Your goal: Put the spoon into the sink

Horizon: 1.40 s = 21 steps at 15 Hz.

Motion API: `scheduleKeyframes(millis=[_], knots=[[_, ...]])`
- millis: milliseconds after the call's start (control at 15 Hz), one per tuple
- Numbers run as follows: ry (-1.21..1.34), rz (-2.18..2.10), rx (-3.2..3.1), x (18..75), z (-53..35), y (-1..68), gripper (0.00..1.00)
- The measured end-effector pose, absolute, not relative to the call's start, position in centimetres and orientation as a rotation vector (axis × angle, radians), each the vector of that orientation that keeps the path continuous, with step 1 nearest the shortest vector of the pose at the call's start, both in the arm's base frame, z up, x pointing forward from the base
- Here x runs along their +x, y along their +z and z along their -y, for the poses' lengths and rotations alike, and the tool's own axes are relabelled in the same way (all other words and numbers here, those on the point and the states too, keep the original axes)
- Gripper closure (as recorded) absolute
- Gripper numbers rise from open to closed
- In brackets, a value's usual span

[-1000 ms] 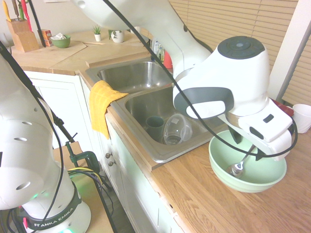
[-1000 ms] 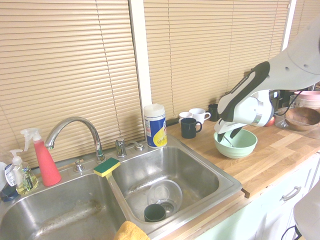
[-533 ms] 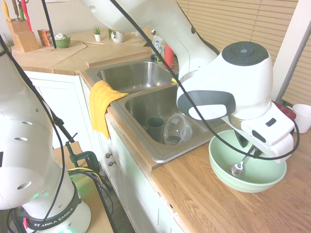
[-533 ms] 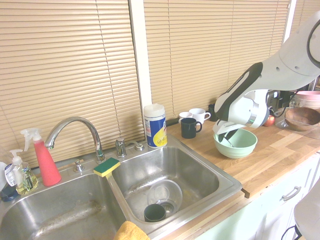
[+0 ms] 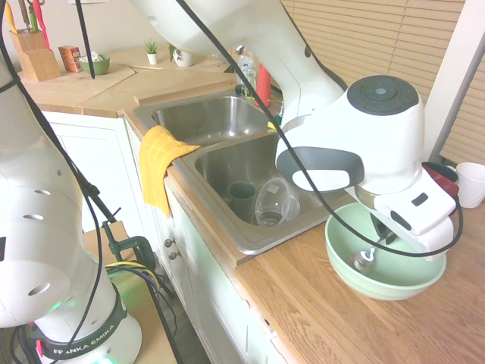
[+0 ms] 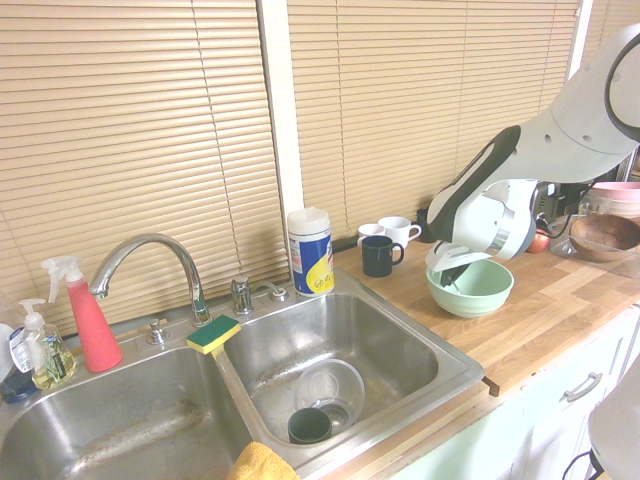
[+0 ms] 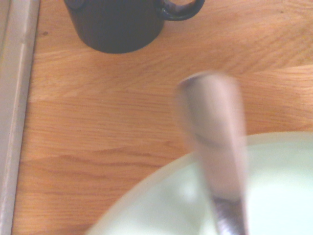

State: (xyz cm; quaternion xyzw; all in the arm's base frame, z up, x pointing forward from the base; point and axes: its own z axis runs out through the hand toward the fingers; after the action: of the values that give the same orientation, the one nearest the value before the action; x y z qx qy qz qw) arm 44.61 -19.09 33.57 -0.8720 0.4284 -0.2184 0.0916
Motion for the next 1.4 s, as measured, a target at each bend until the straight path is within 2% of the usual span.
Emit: scheduleKeyframes(millis=[1400], knots=[[-0.720, -1.340, -2.514, 42.5, 21.6, 36.1, 1.00]])
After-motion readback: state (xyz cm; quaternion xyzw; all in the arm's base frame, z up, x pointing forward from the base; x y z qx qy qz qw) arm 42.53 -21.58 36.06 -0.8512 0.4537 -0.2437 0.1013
